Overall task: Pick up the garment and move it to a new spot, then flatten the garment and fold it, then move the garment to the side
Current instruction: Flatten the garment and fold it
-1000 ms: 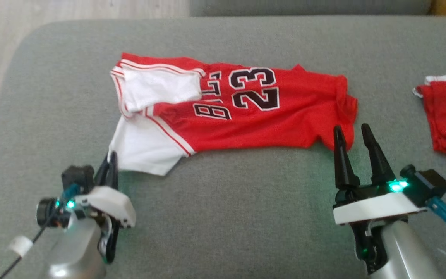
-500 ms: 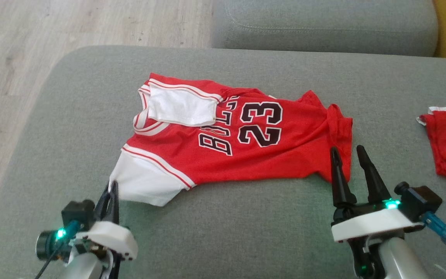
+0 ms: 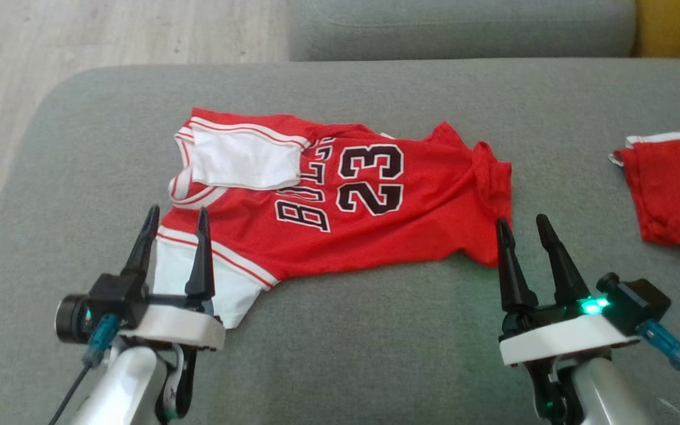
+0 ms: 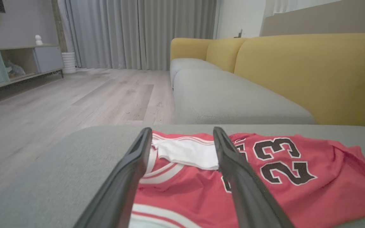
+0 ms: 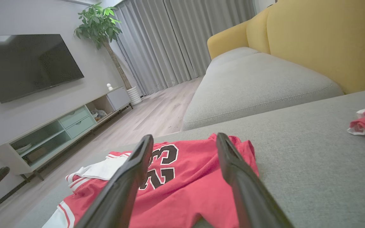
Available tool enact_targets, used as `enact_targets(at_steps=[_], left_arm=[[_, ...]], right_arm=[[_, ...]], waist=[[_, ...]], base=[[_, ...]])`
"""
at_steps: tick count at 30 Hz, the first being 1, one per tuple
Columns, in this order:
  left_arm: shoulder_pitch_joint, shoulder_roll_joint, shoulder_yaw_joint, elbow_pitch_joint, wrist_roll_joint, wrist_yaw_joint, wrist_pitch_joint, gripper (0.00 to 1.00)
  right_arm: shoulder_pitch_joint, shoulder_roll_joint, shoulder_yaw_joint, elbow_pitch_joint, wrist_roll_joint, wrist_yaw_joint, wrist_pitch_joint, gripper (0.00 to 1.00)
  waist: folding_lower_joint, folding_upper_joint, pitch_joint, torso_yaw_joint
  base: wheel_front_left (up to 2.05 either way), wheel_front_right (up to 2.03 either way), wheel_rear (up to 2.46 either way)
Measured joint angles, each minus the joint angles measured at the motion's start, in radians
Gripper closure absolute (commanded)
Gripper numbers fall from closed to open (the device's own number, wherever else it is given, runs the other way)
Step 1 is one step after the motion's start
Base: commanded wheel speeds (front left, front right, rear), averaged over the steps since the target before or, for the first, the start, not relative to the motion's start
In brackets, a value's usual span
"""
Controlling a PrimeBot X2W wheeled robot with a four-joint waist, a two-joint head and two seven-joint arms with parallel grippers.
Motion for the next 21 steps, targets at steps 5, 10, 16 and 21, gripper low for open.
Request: enact_targets(at_steps=[5, 10, 16, 21], left_arm=[[0.014, -0.009, 0.011, -0.018, 0.029, -0.019, -0.003, 0.0], [0.009, -0.009, 0.0, 0.024, 0.052, -0.045, 0.002, 0.0], [-0.075, -0.008, -0.066, 0.098, 0.101, -0.077, 0.066, 0.0], [-0.22, -0.013, -0.113, 0.176, 0.143, -0.109, 0.113, 0.0]], right_arm=[[0.0, 0.0, 0.004, -0.004, 0.0, 0.0, 0.0, 0.0], [-0.003, 0.0, 0.004, -0.01, -0.001, 0.0, 0.0, 0.0], [-0.028, 0.0, 0.007, -0.019, -0.003, 0.0, 0.0, 0.0], [-0.055, 0.0, 0.006, -0.03, -0.005, 0.0, 0.0, 0.0]], waist=[[0.0, 0.0, 0.023, -0.024], [0.0, 0.0, 0.051, -0.036], [0.0, 0.0, 0.095, -0.051], [0.0001, 0.0, 0.152, -0.073]], base=[[0.0, 0.0, 0.0], [0.0, 0.0, 0.0], [0.0, 0.0, 0.0], [0.0, 0.0, 0.0]])
